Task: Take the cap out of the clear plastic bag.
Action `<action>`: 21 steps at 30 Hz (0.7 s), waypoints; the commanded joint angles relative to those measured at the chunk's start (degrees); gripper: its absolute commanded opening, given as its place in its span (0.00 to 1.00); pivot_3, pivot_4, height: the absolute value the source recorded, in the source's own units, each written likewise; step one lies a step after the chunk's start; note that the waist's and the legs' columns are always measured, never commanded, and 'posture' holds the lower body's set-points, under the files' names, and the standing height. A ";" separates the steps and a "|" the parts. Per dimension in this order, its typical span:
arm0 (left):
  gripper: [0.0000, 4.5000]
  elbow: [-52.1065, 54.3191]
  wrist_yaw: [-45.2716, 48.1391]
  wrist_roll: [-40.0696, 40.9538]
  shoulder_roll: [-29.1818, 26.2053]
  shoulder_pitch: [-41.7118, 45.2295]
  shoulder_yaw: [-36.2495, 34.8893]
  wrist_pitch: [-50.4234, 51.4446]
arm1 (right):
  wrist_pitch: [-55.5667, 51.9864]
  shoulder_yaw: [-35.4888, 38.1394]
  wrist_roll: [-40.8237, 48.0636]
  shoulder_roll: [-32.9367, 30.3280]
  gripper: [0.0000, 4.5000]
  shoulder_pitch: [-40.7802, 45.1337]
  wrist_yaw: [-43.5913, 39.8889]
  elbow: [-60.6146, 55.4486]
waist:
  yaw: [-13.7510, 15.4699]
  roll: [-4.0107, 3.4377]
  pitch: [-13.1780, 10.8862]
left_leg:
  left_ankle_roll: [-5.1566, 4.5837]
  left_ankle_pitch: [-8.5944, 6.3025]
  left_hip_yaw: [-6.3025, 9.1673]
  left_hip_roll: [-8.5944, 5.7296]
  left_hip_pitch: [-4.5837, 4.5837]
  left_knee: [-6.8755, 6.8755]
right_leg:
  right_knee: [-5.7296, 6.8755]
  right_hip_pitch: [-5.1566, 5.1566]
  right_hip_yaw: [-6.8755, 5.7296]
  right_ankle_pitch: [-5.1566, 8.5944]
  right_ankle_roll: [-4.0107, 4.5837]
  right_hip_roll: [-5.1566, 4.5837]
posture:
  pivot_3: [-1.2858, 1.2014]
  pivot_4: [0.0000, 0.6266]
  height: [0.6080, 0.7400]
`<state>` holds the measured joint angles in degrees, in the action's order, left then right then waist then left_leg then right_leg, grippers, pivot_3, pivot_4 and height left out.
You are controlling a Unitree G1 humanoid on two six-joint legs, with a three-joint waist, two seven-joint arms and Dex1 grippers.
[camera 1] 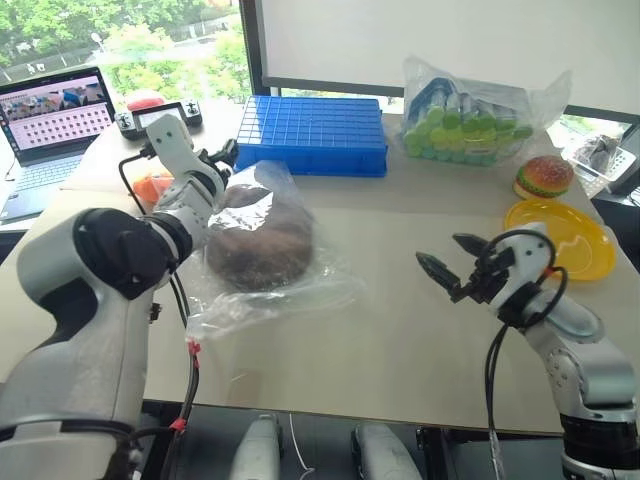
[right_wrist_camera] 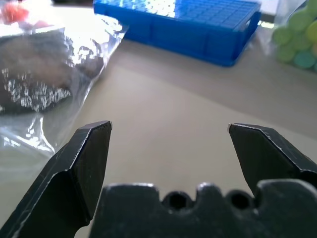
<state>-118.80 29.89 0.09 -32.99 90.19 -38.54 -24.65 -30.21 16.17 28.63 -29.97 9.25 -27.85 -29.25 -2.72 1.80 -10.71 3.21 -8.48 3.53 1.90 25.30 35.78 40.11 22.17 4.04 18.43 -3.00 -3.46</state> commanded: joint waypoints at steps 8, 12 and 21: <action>0.86 -1.20 12.80 -1.25 -2.56 2.94 1.90 2.66 | -7.83 -4.71 4.40 2.40 1.00 2.56 12.26 -15.83 | 0.69 0.02 0.00 | -0.01 0.00 0.03 0.02 0.01 0.09 | 0.00 -0.07 -0.01 0.01 0.01 0.00 | 0.52 0.24 0.92; 0.86 -1.20 -4.16 0.35 0.80 1.88 6.44 -0.65 | -6.54 -9.04 -0.32 1.41 1.00 2.40 12.57 -14.05 | 0.95 0.04 0.01 | -0.02 0.00 0.05 0.01 0.03 0.14 | 0.00 -0.06 -0.01 0.00 0.01 -0.02 | 0.52 0.24 0.92; 0.86 21.00 -32.62 3.68 9.32 -8.73 14.69 7.15 | -1.90 -13.82 -9.30 2.21 1.00 3.46 12.51 -6.67 | 0.35 0.03 0.04 | -0.02 0.00 0.04 0.01 -0.04 0.10 | 0.04 -0.08 0.01 0.00 0.02 -0.02 | 0.52 0.24 0.92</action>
<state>-107.22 3.65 2.59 -24.47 84.18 -25.06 -22.10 -34.93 2.37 21.38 -28.31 10.93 -15.90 -37.00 -2.37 1.83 -10.66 3.19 -8.48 3.57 1.92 25.25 35.91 40.21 22.10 4.06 18.42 -2.97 -3.48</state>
